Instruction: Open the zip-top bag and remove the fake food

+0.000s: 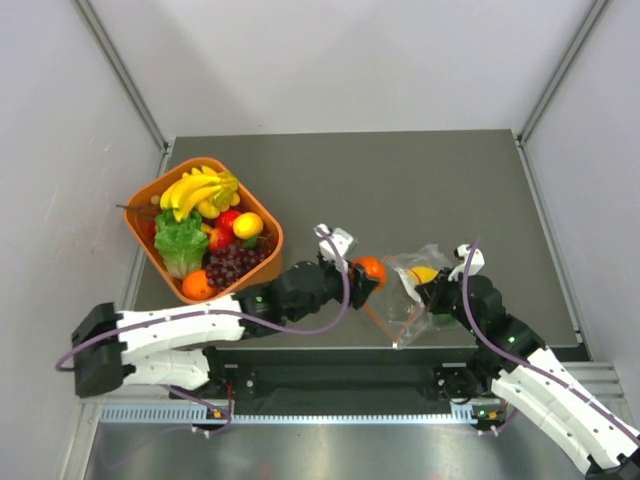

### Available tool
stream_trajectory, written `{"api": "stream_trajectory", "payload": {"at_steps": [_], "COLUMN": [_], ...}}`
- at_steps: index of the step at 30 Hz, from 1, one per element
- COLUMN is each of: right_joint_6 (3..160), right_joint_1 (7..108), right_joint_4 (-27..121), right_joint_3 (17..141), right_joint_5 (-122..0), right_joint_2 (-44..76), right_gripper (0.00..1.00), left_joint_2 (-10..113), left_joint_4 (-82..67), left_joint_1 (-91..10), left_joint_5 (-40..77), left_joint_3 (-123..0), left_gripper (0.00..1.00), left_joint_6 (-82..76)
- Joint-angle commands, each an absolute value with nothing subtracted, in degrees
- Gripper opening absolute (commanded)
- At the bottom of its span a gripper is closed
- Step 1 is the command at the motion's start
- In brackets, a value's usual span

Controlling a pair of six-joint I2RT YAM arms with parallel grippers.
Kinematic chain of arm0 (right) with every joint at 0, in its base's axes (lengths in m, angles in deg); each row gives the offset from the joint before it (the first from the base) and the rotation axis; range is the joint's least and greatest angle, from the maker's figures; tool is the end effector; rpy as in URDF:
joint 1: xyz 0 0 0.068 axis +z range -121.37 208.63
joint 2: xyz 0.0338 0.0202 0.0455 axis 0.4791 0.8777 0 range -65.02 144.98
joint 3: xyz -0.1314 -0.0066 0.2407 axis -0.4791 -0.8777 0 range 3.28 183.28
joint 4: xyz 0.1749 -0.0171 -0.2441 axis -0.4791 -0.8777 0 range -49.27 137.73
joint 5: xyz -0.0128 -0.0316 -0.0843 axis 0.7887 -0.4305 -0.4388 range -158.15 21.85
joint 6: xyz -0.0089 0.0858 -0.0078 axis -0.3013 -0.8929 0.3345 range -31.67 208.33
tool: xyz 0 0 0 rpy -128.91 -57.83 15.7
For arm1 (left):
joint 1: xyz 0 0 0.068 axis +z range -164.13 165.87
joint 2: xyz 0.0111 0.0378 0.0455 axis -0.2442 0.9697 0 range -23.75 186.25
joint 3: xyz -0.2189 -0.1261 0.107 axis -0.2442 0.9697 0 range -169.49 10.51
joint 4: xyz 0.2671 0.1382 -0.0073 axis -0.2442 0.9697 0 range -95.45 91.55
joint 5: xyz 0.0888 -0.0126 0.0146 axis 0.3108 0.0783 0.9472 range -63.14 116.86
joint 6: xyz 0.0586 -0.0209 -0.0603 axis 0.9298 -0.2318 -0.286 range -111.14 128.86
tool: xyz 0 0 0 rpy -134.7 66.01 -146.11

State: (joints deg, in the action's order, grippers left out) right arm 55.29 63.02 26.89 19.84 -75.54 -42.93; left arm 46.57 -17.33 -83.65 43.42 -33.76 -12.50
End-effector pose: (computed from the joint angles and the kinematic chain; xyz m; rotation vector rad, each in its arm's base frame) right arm 0.1699 0.1045 0.1788 0.0588 2.0807 0.6043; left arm 0.1455 -0.3271 0.2554 0.5729 1.8052 -0.8520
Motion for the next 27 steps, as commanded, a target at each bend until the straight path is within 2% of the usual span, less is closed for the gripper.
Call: {"api": "stream_trajectory", "payload": {"at_steps": [1,3,6,12,15,23,24,26,27], "right_joint_6": [55.9,55.8,55.7,55.9,55.8,56.4,56.4,56.4,56.3], "right_joint_1": [63.6,63.6,63.6,63.6,63.6,63.6,63.6,63.6,63.6], "right_joint_4": [28.0,28.3,28.1,28.6,28.6,28.0,28.1,28.3,28.3], "right_joint_3": [22.1,22.1,22.2,22.5,22.7,23.0,23.0,23.0,23.0], "right_joint_5": [-75.6,-75.3,-75.2,-74.7,-74.6,-74.7,-74.7,-74.7,-74.6], "right_joint_2": [-43.6,-43.6,-43.7,-42.9,-42.9,-42.5,-42.4,-42.3,-42.1], "right_gripper": [0.00,0.00,0.00,0.00,0.00,0.00,0.00,0.00,0.00], "left_joint_2": [38.7,33.0,26.3,23.6,23.9,21.3,20.8,21.0,21.2], "left_joint_4": [-9.1,-5.1,0.5,8.0,10.9,12.5,12.5,13.0,13.4], "left_joint_1": [-79.5,-75.5,-64.2,-50.1,-47.2,-46.9,-46.8,-46.8,-46.9], "left_joint_5": [48.1,48.1,49.1,52.8,52.3,58.6,58.4,58.5,58.8], "left_joint_3": [-32.5,-32.6,-33.0,-35.5,-34.8,-29.1,-28.7,-28.0,-28.0], "left_gripper": [0.04,0.04,0.04,0.03,0.04,0.06,0.08,0.37,0.45], "left_joint_6": [-13.7,-14.7,-14.3,-11.7,-12.1,-12.8,-12.8,-12.9,-13.1]}}
